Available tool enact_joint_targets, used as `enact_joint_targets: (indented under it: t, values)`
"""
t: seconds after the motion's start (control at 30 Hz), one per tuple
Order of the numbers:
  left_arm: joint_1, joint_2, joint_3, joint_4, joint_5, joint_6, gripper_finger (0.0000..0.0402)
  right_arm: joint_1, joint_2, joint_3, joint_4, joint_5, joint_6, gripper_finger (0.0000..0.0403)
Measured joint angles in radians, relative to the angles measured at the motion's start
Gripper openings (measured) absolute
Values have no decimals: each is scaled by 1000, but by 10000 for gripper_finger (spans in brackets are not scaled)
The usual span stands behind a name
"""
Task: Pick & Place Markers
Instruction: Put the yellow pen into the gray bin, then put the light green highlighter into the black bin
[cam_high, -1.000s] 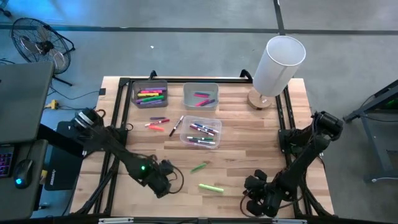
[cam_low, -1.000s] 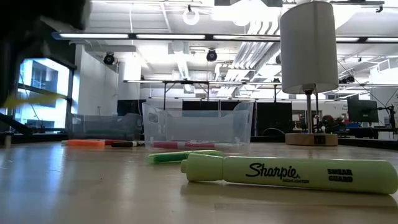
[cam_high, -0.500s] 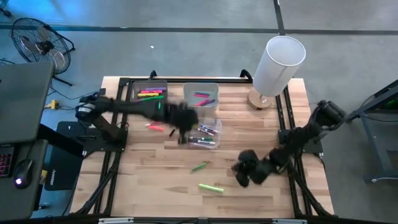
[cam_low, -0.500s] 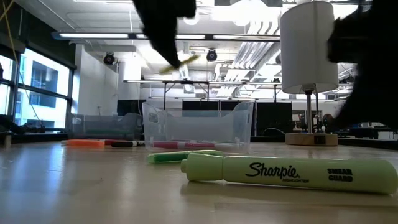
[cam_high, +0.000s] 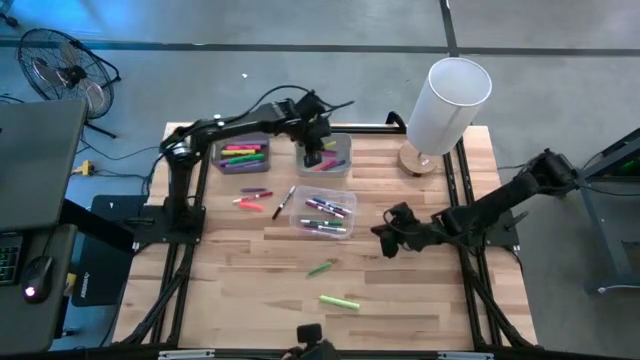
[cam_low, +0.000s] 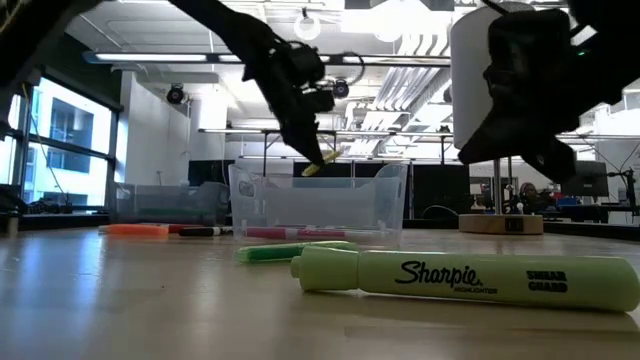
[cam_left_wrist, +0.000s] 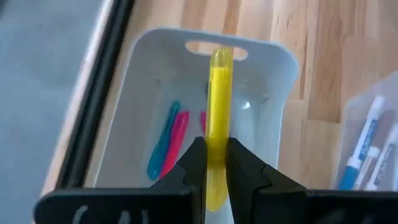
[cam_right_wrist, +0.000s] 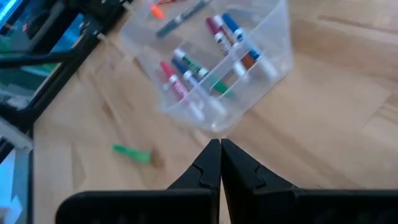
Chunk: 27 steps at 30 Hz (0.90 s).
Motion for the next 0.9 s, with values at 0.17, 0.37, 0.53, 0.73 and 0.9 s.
enact_joint_targets:
  t: [0.17, 0.37, 0.53, 0.73, 0.9]
  values:
    - [3, 100, 116, -135, -9, 36, 48, -64, 1, 0, -10, -29, -20, 0]
    - [-16, 127, 133, -175, -50, 2, 147, -102, 1, 0, -12, -86, -93, 0]
    - [-44, 88, 129, -248, -21, -157, 158, -113, 1, 0, -14, -153, -155, 0]
    - [-141, -41, 132, -245, -27, -277, 64, -114, 1, 0, -14, -251, -234, 0]
    - [-276, -99, 133, -309, -29, -324, 15, -112, 1, 0, -15, -307, -294, 0]
